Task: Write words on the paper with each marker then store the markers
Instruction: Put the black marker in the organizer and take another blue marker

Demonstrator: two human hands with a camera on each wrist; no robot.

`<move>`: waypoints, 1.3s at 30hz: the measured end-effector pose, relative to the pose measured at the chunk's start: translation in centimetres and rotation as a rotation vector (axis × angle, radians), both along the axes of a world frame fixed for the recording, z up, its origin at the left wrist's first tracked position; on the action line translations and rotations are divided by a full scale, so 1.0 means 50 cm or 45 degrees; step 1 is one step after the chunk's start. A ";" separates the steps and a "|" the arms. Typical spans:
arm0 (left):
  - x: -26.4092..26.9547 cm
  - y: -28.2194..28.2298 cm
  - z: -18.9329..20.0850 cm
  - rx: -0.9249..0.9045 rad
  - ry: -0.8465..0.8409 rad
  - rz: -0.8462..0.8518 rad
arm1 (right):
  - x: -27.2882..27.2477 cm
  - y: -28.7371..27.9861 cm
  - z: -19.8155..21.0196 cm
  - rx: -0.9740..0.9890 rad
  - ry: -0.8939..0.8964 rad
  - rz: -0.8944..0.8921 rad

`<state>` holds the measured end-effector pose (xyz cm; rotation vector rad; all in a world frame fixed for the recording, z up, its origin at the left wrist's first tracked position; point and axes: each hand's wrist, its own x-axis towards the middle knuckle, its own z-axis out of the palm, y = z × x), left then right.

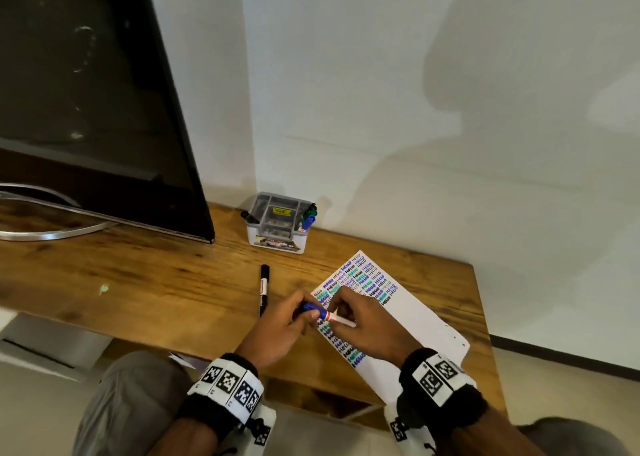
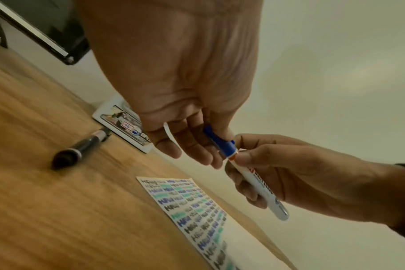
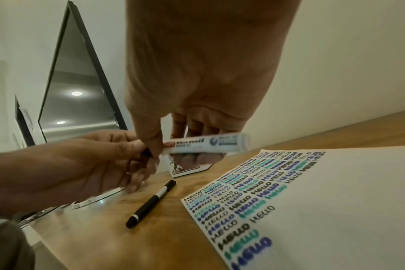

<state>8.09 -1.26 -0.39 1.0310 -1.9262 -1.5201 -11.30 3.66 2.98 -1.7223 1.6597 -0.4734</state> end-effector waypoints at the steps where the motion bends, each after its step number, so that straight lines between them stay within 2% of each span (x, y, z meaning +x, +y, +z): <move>1: -0.010 0.009 0.002 -0.002 -0.001 -0.020 | -0.007 0.016 -0.003 -0.011 -0.019 0.000; 10: -0.051 0.056 0.008 -0.229 -0.011 -0.050 | -0.028 0.101 -0.034 -0.222 0.180 0.036; 16: -0.049 0.057 -0.002 -0.113 0.059 -0.084 | -0.035 0.112 -0.046 -0.240 0.320 0.084; 24: -0.055 0.050 -0.029 -0.142 0.043 -0.066 | -0.035 0.103 -0.056 -0.142 0.414 0.077; 39: -0.053 0.026 -0.027 -0.018 0.177 -0.045 | -0.037 0.089 -0.062 -0.027 0.401 -0.038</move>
